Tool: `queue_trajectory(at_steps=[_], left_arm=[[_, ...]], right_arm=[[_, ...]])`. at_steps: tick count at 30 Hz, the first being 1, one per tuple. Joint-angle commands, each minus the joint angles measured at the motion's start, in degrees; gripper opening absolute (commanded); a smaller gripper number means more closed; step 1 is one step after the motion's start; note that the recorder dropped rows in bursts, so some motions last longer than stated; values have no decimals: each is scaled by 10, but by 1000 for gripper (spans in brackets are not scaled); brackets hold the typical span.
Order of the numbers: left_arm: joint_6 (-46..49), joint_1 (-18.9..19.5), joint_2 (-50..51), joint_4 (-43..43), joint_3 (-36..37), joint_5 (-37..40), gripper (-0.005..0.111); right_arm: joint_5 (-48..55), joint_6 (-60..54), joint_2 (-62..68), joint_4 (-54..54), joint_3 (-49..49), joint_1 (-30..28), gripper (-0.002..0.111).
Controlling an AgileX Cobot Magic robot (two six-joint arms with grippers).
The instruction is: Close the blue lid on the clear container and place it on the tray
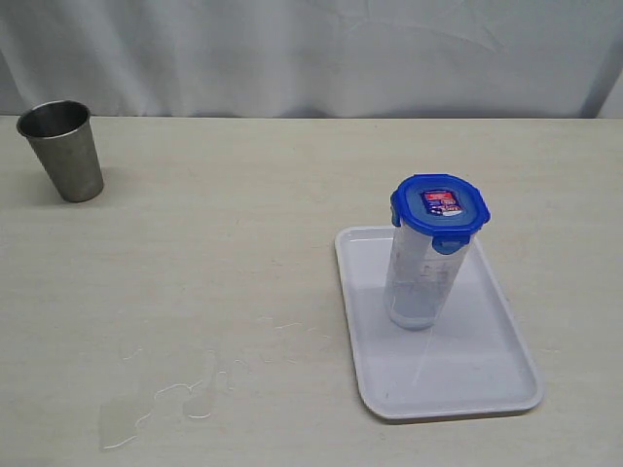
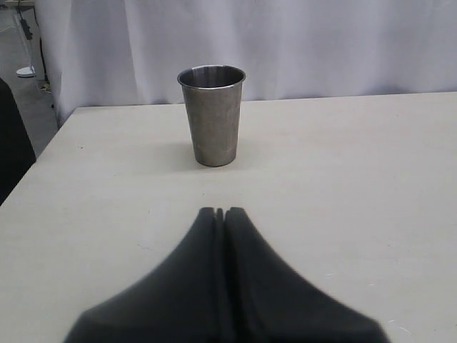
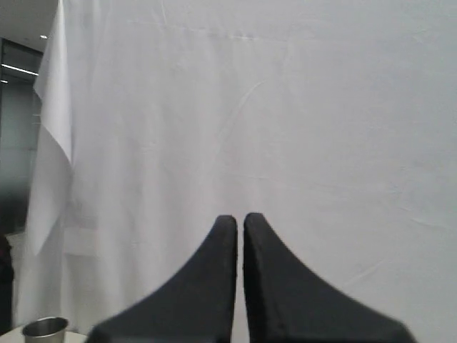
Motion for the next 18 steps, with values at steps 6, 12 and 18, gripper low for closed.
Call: queue_trajectory(at_steps=[6,12,18], left_arm=[[3,2,-1,0,2,-1,0],[3,2,-1,0,2,-1,0],[3,2,-1,3,2,-1,0]], right_arm=[[-126,-13,-2,-26,130,-157,4],[-157,-13,-2,-23,234,-213,4],[-157,-17,-2,-26,304,-213,4]])
